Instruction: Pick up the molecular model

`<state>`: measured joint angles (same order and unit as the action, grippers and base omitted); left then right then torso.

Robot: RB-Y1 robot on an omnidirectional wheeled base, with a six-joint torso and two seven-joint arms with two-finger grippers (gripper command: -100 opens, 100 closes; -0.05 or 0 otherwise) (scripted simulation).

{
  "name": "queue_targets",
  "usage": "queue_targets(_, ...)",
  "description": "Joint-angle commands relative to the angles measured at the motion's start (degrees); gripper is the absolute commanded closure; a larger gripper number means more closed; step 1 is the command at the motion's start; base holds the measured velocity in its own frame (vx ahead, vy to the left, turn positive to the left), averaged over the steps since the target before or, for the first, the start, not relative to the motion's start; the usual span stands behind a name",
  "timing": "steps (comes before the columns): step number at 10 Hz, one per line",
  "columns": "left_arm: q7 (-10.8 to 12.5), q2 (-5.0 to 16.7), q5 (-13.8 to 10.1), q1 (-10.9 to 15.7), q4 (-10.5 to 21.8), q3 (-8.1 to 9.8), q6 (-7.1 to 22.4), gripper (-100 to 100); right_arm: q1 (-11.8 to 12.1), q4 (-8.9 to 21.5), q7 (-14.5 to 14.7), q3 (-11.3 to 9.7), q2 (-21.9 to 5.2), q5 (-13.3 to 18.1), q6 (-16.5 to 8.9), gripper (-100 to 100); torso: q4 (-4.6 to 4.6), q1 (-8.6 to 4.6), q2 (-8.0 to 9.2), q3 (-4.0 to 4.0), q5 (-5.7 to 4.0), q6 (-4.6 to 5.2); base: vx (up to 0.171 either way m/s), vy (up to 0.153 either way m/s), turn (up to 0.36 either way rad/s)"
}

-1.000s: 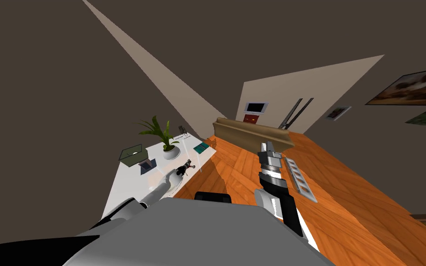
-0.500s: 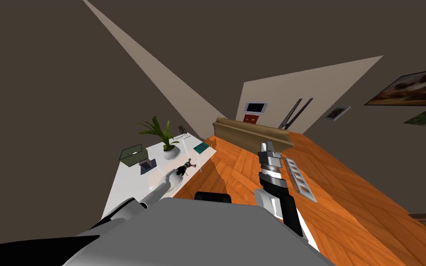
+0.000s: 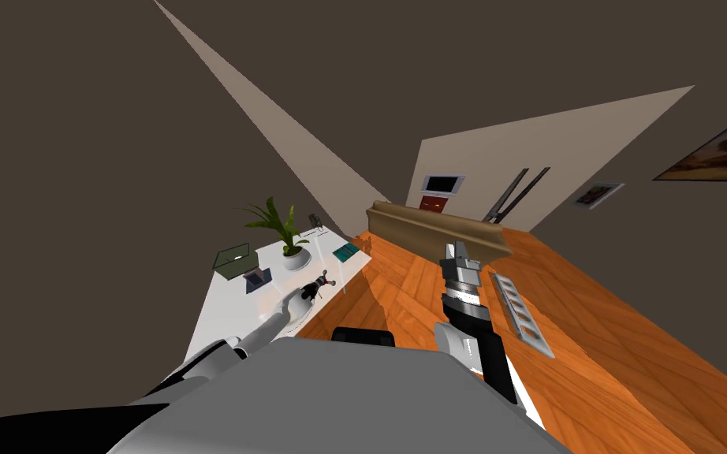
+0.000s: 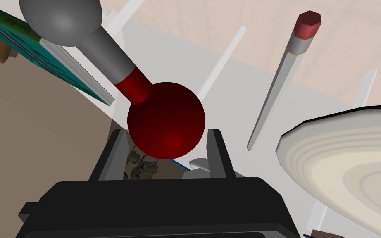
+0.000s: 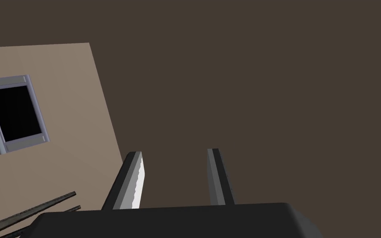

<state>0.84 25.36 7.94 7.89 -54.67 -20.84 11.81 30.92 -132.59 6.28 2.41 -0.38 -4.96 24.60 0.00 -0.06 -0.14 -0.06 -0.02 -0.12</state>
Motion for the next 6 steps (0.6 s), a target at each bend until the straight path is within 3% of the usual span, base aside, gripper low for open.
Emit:
queue_targets(1, 0.29, 0.77, -0.52, -0.61, -1.96, -1.19, 0.91, 100, 0.00, 0.00, 0.00, 0.00, 0.00, 0.00, 0.00, 0, 0.00, 0.00, 0.00, 0.00, 0.00, 0.00, 0.015, -0.016, 0.056)
queue_targets(4, 0.68, 1.95, -1.27, -1.58, -5.10, -3.09, 2.27, 100, 0.00, 0.00, 0.00, 0.00, 0.00, 0.00, 0.00, 0, 0.02, 0.00, 0.03, 0.03, -0.01, 0.03, 0.010, -0.010, 0.070)
queue_targets(5, 0.58, 1.65, -1.06, -1.41, -4.45, -2.65, 1.97, 100, 0.00, 0.00, 0.00, 0.00, 0.00, 0.00, 0.00, 0, 0.02, 0.00, 0.04, 0.03, -0.01, 0.03, 0.003, -0.005, 0.012)
queue_targets(6, 0.61, 1.68, -1.08, -1.45, -4.56, -2.72, 2.06, 0, -0.01, 0.00, 0.00, 0.00, 0.00, 0.00, 0.00, 0, 0.03, 0.01, 0.05, 0.04, -0.01, 0.04, 0.000, 0.000, 0.000)
